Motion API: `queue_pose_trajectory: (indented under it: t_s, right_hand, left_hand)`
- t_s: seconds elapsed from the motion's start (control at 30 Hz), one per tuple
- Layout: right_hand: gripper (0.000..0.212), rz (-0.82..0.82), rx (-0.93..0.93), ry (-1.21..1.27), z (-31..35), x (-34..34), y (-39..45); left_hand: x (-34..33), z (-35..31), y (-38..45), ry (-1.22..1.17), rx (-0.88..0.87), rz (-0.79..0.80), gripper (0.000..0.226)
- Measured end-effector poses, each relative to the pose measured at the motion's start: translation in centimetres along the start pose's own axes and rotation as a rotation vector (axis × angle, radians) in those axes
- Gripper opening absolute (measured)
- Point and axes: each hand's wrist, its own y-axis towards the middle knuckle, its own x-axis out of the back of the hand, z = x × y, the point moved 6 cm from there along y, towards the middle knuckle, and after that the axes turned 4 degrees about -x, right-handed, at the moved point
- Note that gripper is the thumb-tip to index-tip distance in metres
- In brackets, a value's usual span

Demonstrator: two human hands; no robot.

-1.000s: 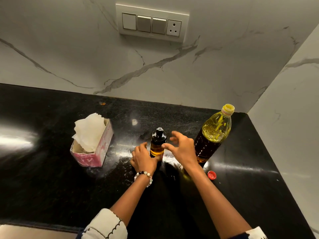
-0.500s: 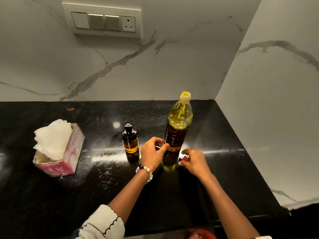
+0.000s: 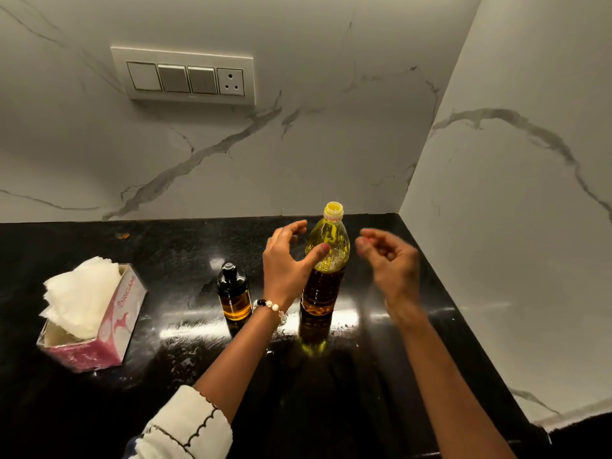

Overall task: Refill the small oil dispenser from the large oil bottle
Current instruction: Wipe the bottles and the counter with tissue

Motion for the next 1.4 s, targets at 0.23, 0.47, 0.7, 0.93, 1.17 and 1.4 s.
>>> queue_pose_trajectory:
  t_s: [0.23,0.47,0.7,0.93,1.17,1.4]
  right_hand:
    - [0.027,0.073,0.126,0.13,6.4,-1.2,3.6]
    - [0.027,0.219,0.193,-0.071,6.2,-3.6,4.6]
    - [0.025,0.35,0.313,-0.381,7.6,-3.7,4.7]
    - [0.037,0.432,0.45,-0.659,8.7,-4.9,4.9]
    - [0.049,0.437,0.485,-0.738,9.2,-5.2,5.1]
    - [0.033,0.44,0.563,-0.749,9.4,-5.5,5.0]
  left_hand:
    - [-1.6,-2.4,3.0,-0.016,-0.075,0.102,0.062]
    - [-2.5,-2.4,3.4,-0.047,-0.021,0.126,0.04]
    - [-2.8,-1.8,3.1,-0.149,0.029,0.136,0.039]
    - [-2.8,-1.8,3.2,-0.179,0.043,0.144,0.038]
    - [-2.8,-1.8,3.3,-0.189,0.041,0.145,0.037]
    - [-2.8,-1.7,3.4,-0.176,0.057,0.143,0.037]
